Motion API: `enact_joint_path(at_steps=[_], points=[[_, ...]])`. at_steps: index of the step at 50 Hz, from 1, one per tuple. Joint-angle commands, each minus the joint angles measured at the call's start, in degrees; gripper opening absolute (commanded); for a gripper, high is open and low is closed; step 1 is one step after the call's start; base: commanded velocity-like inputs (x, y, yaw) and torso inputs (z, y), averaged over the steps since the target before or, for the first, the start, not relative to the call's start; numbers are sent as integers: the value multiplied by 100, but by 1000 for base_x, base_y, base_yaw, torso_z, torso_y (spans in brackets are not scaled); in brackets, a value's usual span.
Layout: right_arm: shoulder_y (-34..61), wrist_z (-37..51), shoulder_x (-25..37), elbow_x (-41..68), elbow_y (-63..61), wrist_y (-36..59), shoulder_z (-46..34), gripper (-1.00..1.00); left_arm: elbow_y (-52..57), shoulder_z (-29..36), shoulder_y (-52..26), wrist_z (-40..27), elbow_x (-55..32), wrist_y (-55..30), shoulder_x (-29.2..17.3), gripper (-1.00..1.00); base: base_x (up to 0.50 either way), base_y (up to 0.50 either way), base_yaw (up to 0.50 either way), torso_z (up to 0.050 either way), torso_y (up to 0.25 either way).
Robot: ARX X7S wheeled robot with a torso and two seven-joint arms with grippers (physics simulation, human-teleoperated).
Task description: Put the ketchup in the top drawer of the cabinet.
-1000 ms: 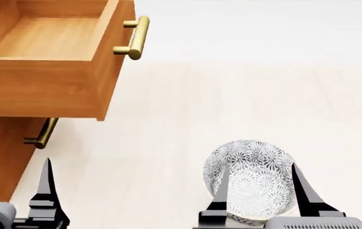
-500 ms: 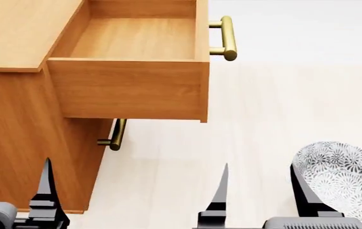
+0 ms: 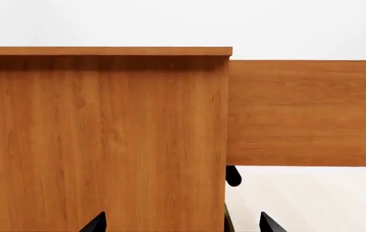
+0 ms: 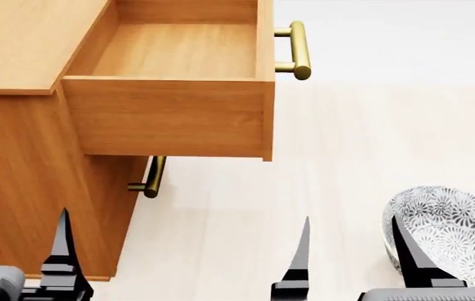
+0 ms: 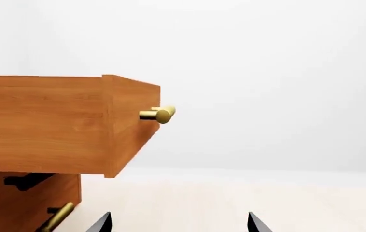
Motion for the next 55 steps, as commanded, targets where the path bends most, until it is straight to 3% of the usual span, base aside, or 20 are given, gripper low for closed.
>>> enact_joint_path(at_steps=[1,30,31,55], points=[[-251,-49,508,279,-286,145,595,100,-29,65,-13,-80,33,9,-25,100,0,0,0,0,0],[-818,-338,1263,1168,82,101,2423,100,-171,186,-105,-256,-30,43,-72,100,0,0,0,0,0],[-1007,-1197,1732,1868,942,-196,3172,100,-189,220,-62,-359,39,13,-14,100,0,0,0,0,0],[-1886,-2274,1665,2125,1134,-747,3623,100,-393,282,-187,-464,-1,45,-39,100,0,0,0,0,0]])
